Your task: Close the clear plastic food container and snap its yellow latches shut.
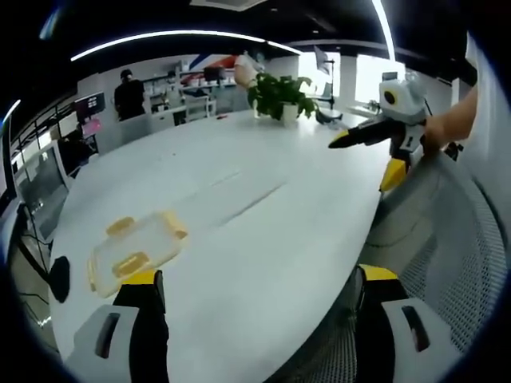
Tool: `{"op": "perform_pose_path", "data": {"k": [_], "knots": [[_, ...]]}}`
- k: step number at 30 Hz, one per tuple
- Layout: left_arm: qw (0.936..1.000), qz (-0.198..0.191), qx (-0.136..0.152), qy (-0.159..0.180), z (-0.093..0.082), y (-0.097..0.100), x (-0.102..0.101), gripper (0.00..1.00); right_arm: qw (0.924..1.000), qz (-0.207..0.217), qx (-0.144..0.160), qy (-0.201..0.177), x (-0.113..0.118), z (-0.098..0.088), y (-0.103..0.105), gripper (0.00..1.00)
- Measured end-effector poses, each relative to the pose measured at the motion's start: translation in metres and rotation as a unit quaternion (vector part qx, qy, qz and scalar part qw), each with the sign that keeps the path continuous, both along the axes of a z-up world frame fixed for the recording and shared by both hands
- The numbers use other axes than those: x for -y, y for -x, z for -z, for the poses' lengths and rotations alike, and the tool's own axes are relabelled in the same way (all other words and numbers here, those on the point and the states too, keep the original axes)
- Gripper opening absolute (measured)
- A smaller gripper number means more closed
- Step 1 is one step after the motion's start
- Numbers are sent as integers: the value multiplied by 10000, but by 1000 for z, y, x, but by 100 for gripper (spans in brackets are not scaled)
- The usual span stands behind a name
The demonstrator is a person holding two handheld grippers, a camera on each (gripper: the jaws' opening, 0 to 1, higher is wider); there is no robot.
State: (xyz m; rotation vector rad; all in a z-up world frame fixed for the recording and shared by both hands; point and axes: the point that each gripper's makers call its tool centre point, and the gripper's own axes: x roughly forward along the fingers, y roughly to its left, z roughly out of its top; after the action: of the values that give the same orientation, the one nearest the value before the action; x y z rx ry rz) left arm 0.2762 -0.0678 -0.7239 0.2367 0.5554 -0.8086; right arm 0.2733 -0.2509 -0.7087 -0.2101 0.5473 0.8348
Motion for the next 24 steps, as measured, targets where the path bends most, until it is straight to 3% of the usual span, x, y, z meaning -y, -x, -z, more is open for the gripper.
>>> {"op": "perform_pose_path", "data": {"k": [11,24], "knots": [[9995,254,-208,24,4,4,2,97,9998,141,8,-105,-5,-14,-11,93],[9993,365,-62,45,-8,-13,-9,96,9999,-98,-85,-8,-30,-11,-22,92]]}}
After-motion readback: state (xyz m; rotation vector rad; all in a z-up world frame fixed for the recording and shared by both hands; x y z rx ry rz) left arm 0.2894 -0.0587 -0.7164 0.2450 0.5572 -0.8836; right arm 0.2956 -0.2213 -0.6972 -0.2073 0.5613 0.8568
